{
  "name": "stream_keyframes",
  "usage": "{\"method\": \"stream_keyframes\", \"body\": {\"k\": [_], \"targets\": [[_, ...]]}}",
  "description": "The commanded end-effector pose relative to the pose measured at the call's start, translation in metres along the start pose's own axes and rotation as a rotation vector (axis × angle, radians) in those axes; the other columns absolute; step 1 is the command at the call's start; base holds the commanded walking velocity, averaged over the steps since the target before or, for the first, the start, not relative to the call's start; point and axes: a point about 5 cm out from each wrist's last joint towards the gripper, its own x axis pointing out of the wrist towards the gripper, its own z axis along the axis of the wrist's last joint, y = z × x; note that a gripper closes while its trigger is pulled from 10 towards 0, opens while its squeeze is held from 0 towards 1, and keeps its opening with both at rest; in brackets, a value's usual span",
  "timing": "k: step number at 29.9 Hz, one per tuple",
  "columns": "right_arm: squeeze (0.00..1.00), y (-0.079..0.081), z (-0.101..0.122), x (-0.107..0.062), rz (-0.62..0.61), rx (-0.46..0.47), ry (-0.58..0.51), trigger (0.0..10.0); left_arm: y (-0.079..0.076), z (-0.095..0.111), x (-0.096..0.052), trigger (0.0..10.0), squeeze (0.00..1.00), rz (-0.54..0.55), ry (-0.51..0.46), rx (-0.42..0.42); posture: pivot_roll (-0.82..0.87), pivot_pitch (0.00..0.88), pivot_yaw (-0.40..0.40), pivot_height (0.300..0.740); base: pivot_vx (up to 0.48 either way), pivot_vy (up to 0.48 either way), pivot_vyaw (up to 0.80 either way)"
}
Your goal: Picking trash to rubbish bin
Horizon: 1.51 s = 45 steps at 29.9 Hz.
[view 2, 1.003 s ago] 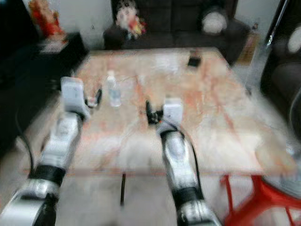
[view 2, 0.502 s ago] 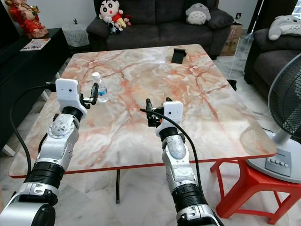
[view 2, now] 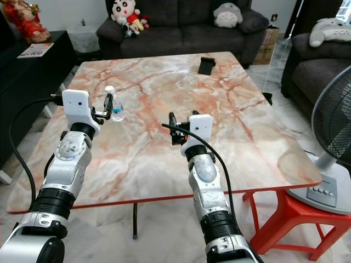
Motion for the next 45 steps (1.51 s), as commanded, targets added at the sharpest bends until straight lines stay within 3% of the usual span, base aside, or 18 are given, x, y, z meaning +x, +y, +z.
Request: {"method": "stream_keyframes", "body": {"k": [1,29,45], "targets": [[0.0,0.0037,0.0054,0.0034,0.015,-0.013,-0.011,10.0,0.0022,0.0127,0.0046,10.0,0.0,0.008,-0.053,0.017,0.08,0.051,0.033,0.74,0.3,0.0,0.0],[0.0,0.0042,0.0073,0.0043,0.018,-0.014,-0.026,10.0,0.0027,0.0166,0.0066,10.0,0.0,0.007,-0.068,0.027,0.08,0.044,0.038,0.74,0.31,0.0,0.26],[0.0,0.0037,0.0067,0.0045,0.016,0.0,-0.018,10.0,0.0048,0.0166,0.0073,10.0,0.0,0.015,-0.063,0.033,0.08,0.045,0.033,0.74,0.319,0.0,0.0]]}}
